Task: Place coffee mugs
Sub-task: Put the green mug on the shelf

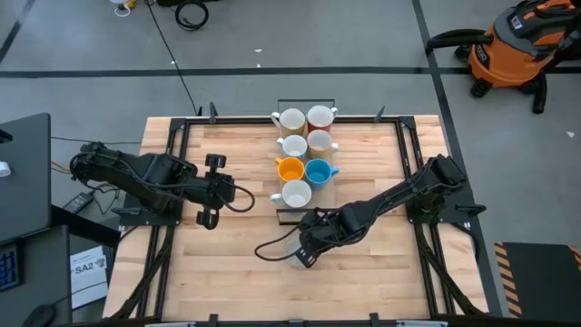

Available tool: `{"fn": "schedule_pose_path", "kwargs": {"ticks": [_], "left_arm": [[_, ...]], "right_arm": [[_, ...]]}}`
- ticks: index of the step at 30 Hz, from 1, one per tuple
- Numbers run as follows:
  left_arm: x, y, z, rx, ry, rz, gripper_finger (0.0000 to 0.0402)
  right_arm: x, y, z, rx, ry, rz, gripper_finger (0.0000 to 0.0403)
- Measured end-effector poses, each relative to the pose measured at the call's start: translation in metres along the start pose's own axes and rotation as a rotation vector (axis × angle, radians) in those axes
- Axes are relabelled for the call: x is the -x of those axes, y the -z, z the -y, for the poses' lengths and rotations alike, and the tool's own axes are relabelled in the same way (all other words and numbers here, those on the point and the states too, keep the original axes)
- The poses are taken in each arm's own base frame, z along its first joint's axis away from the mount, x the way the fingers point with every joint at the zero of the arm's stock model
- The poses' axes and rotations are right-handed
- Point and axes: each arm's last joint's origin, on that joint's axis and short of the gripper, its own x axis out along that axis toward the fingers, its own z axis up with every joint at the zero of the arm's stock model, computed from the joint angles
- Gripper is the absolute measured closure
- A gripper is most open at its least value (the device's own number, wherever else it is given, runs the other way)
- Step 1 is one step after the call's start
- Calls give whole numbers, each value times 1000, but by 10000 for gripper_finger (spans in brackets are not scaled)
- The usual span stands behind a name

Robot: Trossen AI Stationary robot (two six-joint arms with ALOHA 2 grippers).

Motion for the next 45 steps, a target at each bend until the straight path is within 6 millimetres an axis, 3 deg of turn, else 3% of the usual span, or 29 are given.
{"fn": "schedule_pose_path", "kwargs": {"ticks": [8, 14, 18, 24, 27, 31, 37, 45], "left_arm": [[0, 0, 0, 1, 0, 0, 292], [0, 0, 0, 3, 0, 2, 292], [0, -1, 0, 5, 0, 5, 292], [0, -1, 0, 11, 0, 6, 292], [0, -1, 0, 32, 0, 7, 292], [0, -1, 0, 32, 0, 8, 292], [0, -1, 0, 32, 0, 8, 292], [0, -2, 0, 37, 1, 21, 292]], "right_arm": [[-1, 1, 0, 27, -6, -14, 382], [1, 1, -2, 31, -26, -52, 373], [17, -2, -10, 89, -80, -79, 373], [60, -9, -9, 176, -89, -129, 380], [95, -17, -11, 220, -164, -98, 376], [140, -24, 0, 252, -172, -97, 375], [212, -34, 36, 220, -106, -12, 377], [265, -44, 99, 149, 84, 146, 377]]}}
